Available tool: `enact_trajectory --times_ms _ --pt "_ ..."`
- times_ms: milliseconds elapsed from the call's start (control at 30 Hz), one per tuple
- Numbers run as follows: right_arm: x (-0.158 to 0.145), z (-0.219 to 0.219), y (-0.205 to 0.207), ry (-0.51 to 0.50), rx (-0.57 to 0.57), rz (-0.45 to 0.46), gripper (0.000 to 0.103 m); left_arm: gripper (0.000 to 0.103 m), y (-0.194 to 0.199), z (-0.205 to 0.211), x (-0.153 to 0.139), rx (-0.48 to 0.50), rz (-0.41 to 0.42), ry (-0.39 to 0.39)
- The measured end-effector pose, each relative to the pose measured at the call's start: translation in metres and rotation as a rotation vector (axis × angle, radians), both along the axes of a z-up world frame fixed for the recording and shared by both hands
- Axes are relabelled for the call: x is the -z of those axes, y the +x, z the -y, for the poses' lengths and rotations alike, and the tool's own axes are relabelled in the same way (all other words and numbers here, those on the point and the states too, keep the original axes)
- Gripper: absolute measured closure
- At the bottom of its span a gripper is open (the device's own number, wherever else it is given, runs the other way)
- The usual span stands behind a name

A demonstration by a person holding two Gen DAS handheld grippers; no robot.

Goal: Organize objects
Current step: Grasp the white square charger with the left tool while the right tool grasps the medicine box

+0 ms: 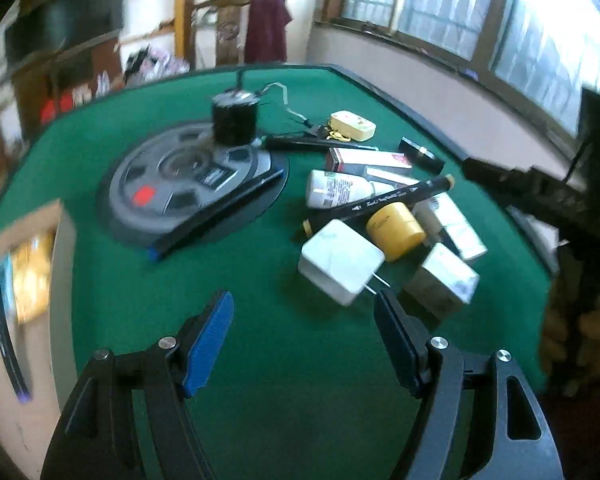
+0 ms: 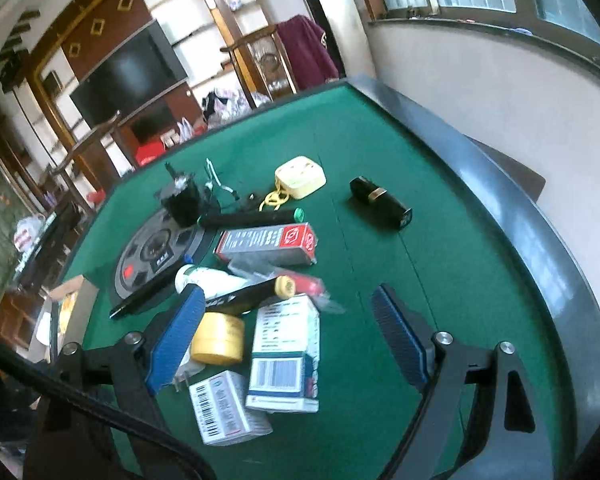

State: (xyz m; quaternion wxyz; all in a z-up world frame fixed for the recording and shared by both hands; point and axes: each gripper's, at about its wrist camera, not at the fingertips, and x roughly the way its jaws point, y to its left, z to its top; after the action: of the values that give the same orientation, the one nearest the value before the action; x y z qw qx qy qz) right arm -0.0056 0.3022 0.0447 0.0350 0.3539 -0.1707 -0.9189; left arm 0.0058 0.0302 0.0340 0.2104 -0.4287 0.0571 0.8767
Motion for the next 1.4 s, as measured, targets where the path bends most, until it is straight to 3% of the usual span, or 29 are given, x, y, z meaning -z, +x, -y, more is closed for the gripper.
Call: enact_trajectory --times_ms 133,233,400,533,633,867,1000,1100,1233,1400 --pt "0.011 -0.012 -0.001 -0.046 0.01 0.009 0.017 0.036 -0.013 -0.024 0.011 0.088 -0.031 -0.086" --pt "0.015 -0.02 -0.004 -0.104 0.0 0.025 0.017 0.036 -0.026 -0.033 0.02 0.112 -0.006 -0.086" --pt "0.018 -0.013 -0.006 -0.1 -0.026 0.041 0.017 0.031 -0.046 -0.048 0.034 0.127 0.066 -0.044" --pt "0.019 -0.009 -0.005 -0.082 -0.031 0.04 0.017 0.031 -0.037 -0.063 0.037 0.141 -0.002 -0.115" --pt "0.022 -0.009 -0.006 -0.08 -0.026 0.05 0.017 0.049 -0.034 -0.062 0.033 0.129 0.018 -0.109" --pt "0.024 -0.01 -0.005 -0.069 -0.017 0.06 0.017 0.049 -0.012 -0.025 0.025 0.067 0.049 -0.016" --pt "0.016 -0.008 0.002 -0.079 -0.043 0.019 0.017 0.049 0.014 0.013 0.001 0.007 0.013 0.064" --pt "0.004 0.004 0.023 -0.087 -0.129 -0.025 0.017 0.049 0.033 0.04 -0.02 -0.021 -0.033 0.099" --pt "0.005 0.044 0.043 0.06 -0.26 0.041 0.017 0.048 0.045 0.072 -0.033 -0.067 -0.055 0.128" --pt "0.022 0.074 0.043 0.211 -0.288 0.138 0.022 0.048 0.051 0.109 -0.032 -0.137 -0.05 0.176"
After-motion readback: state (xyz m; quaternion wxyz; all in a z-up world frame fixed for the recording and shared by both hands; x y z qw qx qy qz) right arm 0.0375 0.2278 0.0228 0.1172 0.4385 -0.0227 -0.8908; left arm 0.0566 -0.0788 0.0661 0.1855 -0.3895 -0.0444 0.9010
